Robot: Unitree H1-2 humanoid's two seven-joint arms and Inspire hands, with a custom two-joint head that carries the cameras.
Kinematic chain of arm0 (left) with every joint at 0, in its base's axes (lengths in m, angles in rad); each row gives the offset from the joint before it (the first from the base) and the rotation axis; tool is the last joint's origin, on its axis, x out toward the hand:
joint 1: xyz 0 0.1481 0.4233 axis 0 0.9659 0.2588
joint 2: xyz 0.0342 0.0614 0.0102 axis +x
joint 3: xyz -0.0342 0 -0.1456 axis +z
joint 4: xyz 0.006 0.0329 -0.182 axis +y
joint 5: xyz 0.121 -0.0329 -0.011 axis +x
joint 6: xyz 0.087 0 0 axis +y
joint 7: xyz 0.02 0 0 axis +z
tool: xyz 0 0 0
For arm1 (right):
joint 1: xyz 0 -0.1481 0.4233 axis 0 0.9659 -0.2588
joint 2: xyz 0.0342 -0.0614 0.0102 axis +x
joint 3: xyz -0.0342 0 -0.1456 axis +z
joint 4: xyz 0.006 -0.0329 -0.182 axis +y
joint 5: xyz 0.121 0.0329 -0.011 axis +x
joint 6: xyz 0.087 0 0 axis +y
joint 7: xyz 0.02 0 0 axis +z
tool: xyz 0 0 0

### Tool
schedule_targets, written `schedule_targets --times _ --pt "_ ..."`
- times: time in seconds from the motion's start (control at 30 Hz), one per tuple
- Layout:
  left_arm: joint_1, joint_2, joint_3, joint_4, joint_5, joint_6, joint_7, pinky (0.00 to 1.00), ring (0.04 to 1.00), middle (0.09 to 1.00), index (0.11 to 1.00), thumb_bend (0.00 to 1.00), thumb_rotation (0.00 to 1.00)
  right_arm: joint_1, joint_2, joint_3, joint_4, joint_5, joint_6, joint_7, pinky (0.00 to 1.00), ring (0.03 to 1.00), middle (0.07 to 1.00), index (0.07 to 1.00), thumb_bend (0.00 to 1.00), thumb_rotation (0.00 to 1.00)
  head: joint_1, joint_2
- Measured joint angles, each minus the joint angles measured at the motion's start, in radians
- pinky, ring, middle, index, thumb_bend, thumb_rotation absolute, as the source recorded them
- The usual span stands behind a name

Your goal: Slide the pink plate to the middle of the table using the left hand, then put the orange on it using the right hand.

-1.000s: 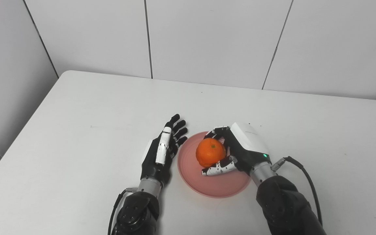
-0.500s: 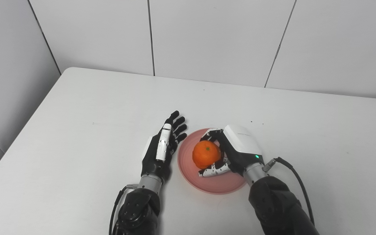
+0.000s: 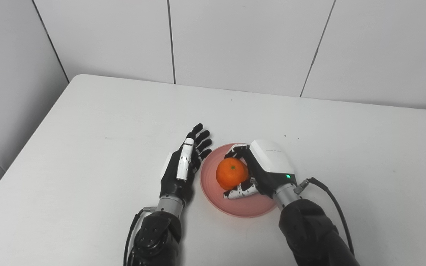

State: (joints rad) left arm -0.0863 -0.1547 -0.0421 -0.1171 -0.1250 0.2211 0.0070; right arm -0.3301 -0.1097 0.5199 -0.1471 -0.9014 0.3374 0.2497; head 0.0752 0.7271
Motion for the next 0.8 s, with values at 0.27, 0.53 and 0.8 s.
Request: schedule_targets --times 0.27,0.53,0.8 --pt "0.000 0.000 0.001 0.000 0.000 0.000 0.000 0.89 0.898 0.909 0.893 0.42 1.00 0.036 0.002 -0.013 -0.031 -0.003 0.000 0.020 0.54 0.669 0.748 0.739 0.92 0.29 -0.009 -0.002" --pt "0.000 0.000 0.004 -0.003 -0.002 0.001 0.000 0.89 0.898 0.906 0.893 0.41 1.00 0.041 0.001 -0.036 -0.073 -0.003 0.000 0.051 0.64 0.743 0.796 0.798 0.97 0.33 -0.020 -0.002" --pt "0.000 0.002 0.006 -0.003 -0.002 0.001 -0.001 0.89 0.897 0.906 0.893 0.42 1.00 0.044 0.001 -0.053 -0.084 -0.002 0.000 0.053 0.72 0.808 0.841 0.856 1.00 0.39 -0.035 -0.009"
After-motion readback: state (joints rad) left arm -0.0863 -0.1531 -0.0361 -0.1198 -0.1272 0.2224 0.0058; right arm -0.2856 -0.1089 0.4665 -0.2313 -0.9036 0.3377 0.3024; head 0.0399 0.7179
